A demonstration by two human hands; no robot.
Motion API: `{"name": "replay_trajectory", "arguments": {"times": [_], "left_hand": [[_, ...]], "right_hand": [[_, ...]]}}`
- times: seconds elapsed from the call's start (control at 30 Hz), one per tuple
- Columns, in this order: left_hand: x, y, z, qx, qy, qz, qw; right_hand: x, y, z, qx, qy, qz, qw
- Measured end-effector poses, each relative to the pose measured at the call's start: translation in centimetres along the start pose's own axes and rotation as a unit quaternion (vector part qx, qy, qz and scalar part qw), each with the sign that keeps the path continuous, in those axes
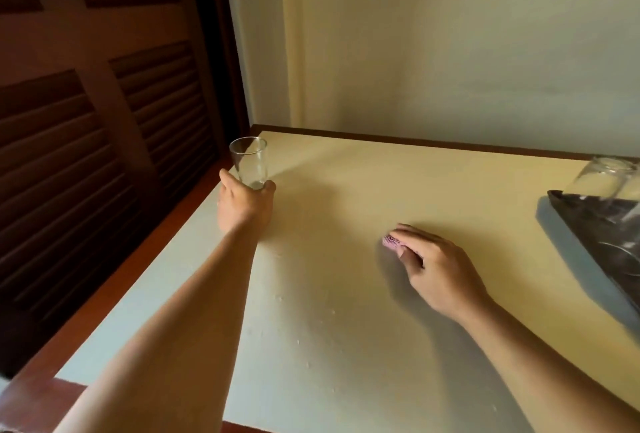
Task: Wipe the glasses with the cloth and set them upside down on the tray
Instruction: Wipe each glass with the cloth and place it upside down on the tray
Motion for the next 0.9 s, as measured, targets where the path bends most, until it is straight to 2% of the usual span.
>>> {"name": "replay_trajectory", "arguments": {"times": [0.1,0.33,0.5,0.57,0.67,0.8,0.9], "left_hand": [[1.4,0.1,0.8,0.041,-0.002,0.005,0.999],[3.5,-0.6,1.5,0.063,-0.004,0.025,0.998],[-0.6,0.8,1.8,0.062,-0.031,0.089,0.994],[-3.6,2.4,1.9,-0.043,-0.078,0.107,0.99],[-8.2,5.6,1.6,-0.203,-0.162,0.127,0.957],[-15.1,8.9,1.3,-0.37,-0.273,0.092,0.883],[-20.2,10.2,1.8,-0.415,-0.349,0.061,0.838]], "right_hand": [[0.1,-0.4,0.0,-0.003,0.002,-0.002,1.0],[-0.1,-0.6,-0.1,-0.024,-0.002,0.004,1.0],[0.0,-0.5,0.1,-0.016,-0.001,0.005,1.0],[0.0,-0.4,0.2,-0.004,-0.014,0.018,1.0],[0.0,-0.3,-0.1,0.054,-0.015,0.071,0.996],[-1.5,-1.3,-2.8,0.143,0.104,0.122,0.977],[-3.5,-2.3,-6.2,0.191,0.15,0.155,0.958]]}}
Point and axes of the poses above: each hand's wrist, its own x-axis towards the middle knuckle, its own z-axis out of the palm, y = z × x, the point moved 4 cm from there along x, towards the middle knuckle, and after that the axes turned 8 degrees about x, right-handed, at the moved point
